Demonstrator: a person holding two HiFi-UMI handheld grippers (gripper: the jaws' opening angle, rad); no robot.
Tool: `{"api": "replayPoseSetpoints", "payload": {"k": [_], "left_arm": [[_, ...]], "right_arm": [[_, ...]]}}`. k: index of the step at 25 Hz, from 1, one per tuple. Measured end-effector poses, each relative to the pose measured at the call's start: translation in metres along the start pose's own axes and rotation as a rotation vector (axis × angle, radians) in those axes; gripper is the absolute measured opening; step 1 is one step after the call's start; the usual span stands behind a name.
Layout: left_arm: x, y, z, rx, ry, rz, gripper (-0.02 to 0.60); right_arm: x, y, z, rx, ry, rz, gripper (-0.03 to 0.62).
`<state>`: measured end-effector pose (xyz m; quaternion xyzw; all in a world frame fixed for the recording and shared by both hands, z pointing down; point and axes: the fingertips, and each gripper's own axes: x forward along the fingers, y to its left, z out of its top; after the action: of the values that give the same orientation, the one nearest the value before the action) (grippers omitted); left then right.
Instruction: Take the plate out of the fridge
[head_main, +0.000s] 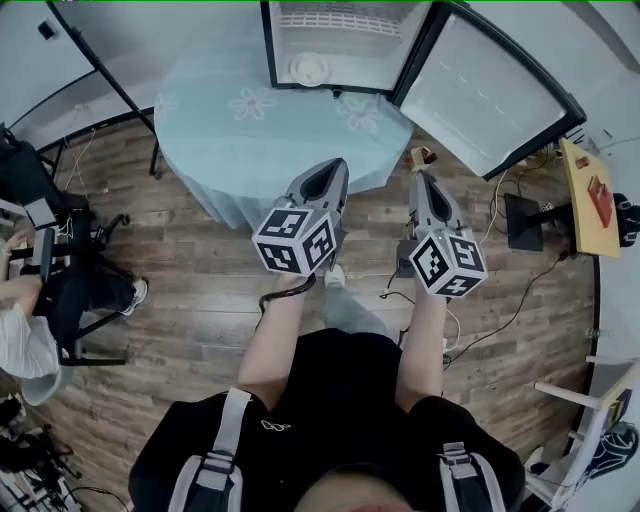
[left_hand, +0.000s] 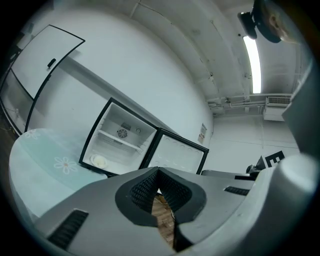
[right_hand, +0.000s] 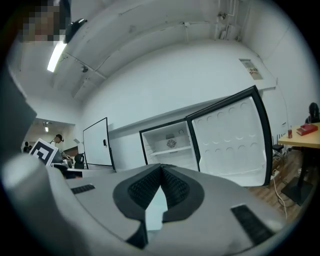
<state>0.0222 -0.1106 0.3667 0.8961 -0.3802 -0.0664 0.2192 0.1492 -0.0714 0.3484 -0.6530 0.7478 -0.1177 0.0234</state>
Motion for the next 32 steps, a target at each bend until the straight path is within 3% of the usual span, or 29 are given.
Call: {"api": "replayPoseSetpoints", "payload": {"k": [9, 13, 19, 27, 32], "left_arm": [[0.057, 0.070, -0.006, -0.084, 0.009, 0.089, 0.000], [0.083, 0.084, -0.016, -0.102, 0.036, 0.110, 0.000], [0.122, 0.098, -0.029, -0.114, 0.085, 0.136, 0.000], [0.153, 0.106, -0.012, -0.102, 0.073, 0.172, 0.000], [0.144, 0.107, 0.020, -0.040, 0.039, 0.209, 0.000]], "right_arm": [[0.084, -0.026, -0.028, 0.064, 0.087, 0.052, 0.005], [0.106, -0.056, -0.035, 0.106, 0.101, 0.022, 0.005], [0.143, -0.074, -0.050, 0.143, 0.149, 0.044, 0.006], [0.187, -0.100, -0.037, 0.178, 0.141, 0.079, 0.005], [0.212, -0.077, -0.018, 0.172, 0.109, 0.164, 0.005]]}}
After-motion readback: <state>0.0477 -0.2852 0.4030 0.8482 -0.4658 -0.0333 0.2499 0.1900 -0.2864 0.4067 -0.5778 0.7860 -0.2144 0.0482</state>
